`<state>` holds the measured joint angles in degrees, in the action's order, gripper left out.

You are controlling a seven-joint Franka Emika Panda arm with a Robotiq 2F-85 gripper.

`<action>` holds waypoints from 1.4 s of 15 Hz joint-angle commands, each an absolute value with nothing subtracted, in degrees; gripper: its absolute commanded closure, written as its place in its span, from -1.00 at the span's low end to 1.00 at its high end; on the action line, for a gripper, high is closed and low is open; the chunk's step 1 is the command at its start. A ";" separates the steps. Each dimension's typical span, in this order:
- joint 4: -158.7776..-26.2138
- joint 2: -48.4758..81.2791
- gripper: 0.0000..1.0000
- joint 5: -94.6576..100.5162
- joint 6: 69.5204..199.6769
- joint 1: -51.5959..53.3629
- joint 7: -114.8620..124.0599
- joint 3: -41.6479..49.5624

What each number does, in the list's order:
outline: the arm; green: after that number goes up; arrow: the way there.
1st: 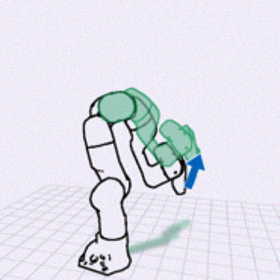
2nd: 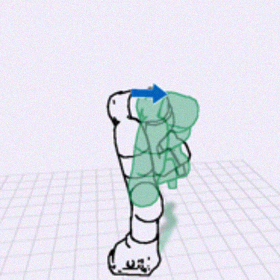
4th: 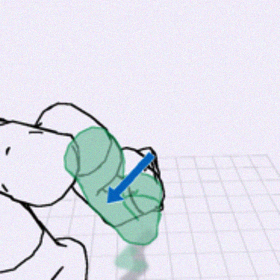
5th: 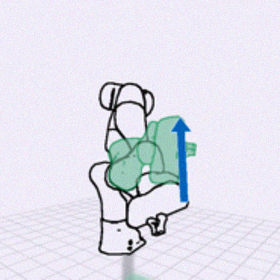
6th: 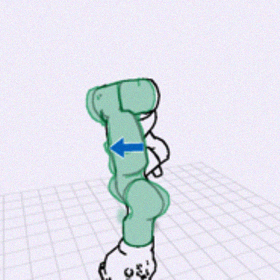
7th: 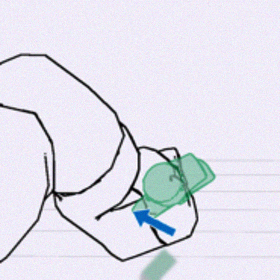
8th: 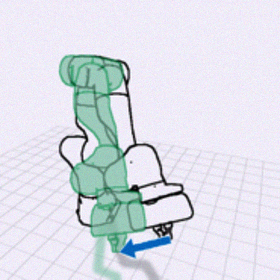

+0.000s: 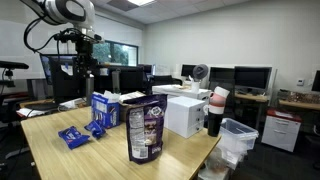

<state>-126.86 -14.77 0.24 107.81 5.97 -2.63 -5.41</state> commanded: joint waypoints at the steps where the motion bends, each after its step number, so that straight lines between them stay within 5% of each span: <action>1: -131.41 -19.76 -0.44 2.59 109.11 6.81 -7.05 -5.63; 7: -135.47 -24.18 -0.98 2.97 108.43 7.85 -7.98 -5.88; 21: -134.75 -19.92 -1.00 2.53 107.35 7.03 -6.68 -3.63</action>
